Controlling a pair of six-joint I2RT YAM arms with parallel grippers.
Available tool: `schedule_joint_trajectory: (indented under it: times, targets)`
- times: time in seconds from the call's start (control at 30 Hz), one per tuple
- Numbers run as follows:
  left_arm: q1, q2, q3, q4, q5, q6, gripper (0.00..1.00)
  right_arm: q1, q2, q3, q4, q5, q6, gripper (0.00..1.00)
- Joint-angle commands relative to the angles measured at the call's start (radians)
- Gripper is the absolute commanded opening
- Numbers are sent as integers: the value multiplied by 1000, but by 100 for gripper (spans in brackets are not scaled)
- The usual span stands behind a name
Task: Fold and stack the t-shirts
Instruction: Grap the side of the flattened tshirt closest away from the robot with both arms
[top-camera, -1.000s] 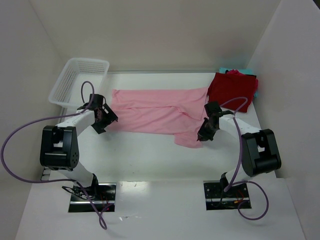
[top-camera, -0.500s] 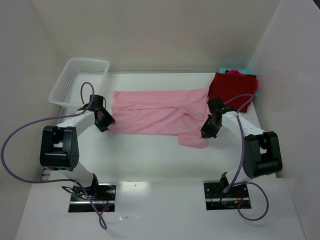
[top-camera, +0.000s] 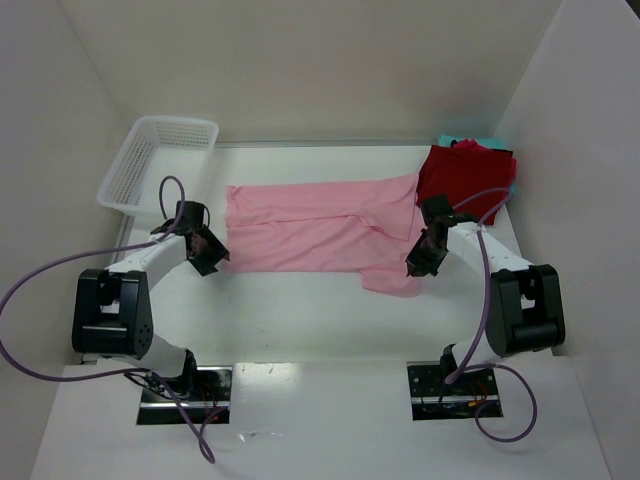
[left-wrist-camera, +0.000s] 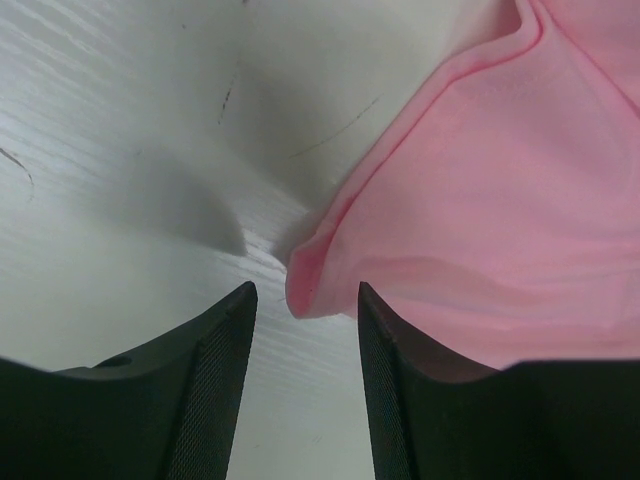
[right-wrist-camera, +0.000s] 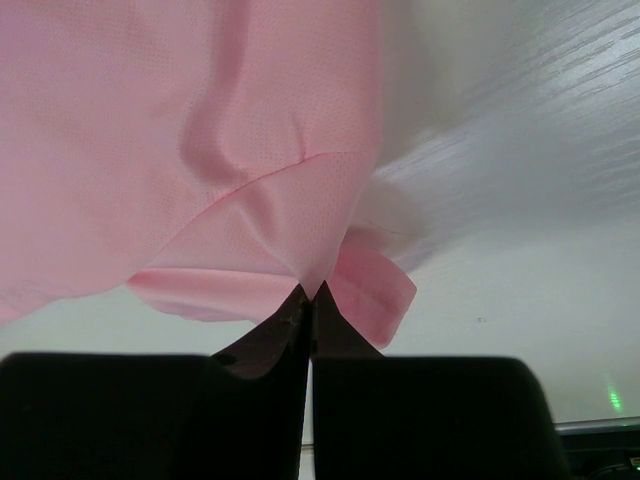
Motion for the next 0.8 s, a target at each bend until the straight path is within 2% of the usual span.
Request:
schedule_joint_trajectory:
  times: [0.0,0.2,0.33,0.47,0.53,0.63,0.77]
  targets:
    - [1,-53,-24,-5,48,2,53,-6,-38,35,-11,8,-13,2]
    - [1,-53,-62,-14,39,-7,48,-6,-28,35,-2,-1,-22,2]
    - [1,-24,-85,45,45,-41,40,-6,-28,35,-2,-1,-22,2]
    - [1,11,-74,55,43,-41,26,-6,-28,35,-2,-11,-22,2]
    - [1,11,-65,55,33,-41,12,-6,-28,35,-2,-11,-22,2]
    - [1,11,-65,55,11,-41,1,-6,-28,35,-2,-20,-32,2]
    - [1,-10,-45,32,-9,-32,0,-6,-38,35,-2,-20,-32,0]
